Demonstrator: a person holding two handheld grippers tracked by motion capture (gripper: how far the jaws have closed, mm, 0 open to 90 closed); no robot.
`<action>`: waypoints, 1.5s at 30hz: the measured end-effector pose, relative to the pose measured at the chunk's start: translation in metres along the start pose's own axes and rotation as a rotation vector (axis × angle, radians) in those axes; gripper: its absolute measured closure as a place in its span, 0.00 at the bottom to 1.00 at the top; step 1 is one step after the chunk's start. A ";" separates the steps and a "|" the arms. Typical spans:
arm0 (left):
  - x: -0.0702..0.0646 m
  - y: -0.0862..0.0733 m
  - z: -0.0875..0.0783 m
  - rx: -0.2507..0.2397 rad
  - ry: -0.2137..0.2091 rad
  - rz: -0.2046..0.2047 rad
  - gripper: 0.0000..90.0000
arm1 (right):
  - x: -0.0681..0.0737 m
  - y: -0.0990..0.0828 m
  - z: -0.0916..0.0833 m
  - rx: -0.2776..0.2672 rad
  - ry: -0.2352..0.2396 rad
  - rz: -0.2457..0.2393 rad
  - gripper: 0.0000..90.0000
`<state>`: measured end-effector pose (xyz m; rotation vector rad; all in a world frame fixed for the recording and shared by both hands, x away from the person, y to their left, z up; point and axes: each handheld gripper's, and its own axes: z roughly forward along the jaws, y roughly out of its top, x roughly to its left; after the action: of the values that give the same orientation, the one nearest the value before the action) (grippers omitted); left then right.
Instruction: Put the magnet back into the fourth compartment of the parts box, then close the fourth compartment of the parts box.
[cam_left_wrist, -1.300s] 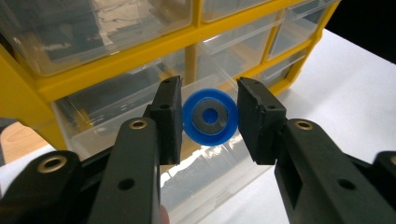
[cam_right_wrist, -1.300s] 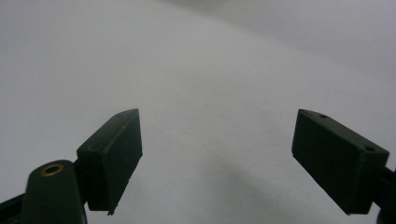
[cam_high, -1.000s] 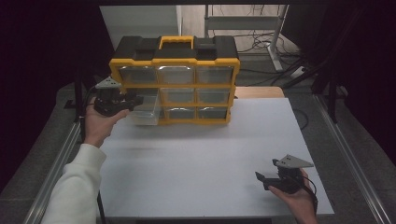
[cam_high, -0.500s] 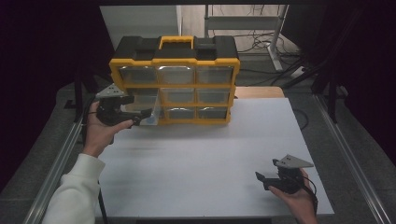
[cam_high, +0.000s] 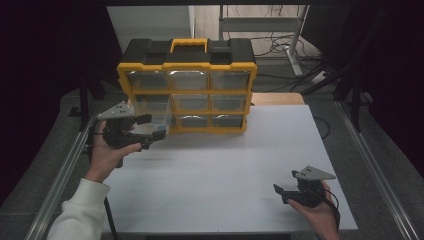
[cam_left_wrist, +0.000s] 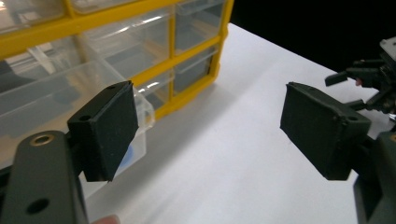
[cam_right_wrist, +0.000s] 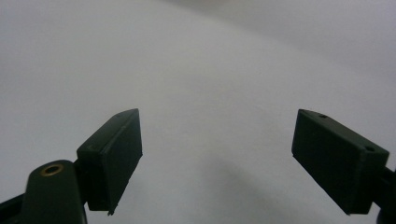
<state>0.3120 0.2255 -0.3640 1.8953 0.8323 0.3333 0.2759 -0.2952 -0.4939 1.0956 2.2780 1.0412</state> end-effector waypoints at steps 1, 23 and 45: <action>-0.001 -0.001 0.001 0.005 -0.004 0.003 0.22 | 0.000 0.000 0.000 0.000 0.000 0.000 0.19; -0.012 -0.033 0.009 0.054 0.018 -0.005 0.34 | 0.000 0.000 0.000 0.000 -0.002 -0.003 0.19; -0.006 -0.053 0.012 0.100 0.076 -0.019 0.78 | -0.001 0.000 0.000 -0.004 -0.003 0.001 0.19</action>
<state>0.2926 0.2274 -0.4155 1.9758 0.9325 0.3594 0.2760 -0.2958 -0.4936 1.0957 2.2730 1.0431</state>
